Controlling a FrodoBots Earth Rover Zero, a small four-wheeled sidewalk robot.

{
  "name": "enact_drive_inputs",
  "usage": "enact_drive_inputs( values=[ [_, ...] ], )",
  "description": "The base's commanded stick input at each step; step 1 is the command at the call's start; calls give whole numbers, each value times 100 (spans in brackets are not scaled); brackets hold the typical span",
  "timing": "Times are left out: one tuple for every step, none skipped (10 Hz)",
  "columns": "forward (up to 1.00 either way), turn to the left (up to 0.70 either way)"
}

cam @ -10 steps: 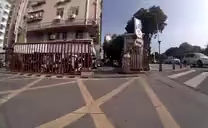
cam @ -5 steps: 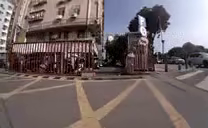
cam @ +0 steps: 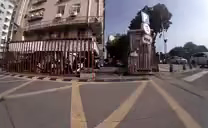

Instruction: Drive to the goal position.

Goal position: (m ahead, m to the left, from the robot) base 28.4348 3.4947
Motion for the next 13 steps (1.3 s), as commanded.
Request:
enact_drive_inputs(
  values=[
    [70,0],
    [70,0],
    [70,0],
    [70,0],
    [70,0],
    [70,0],
    [70,0],
    [70,0],
    [70,0],
    [70,0],
    [70,0],
    [70,0],
    [70,0]
  ],
)
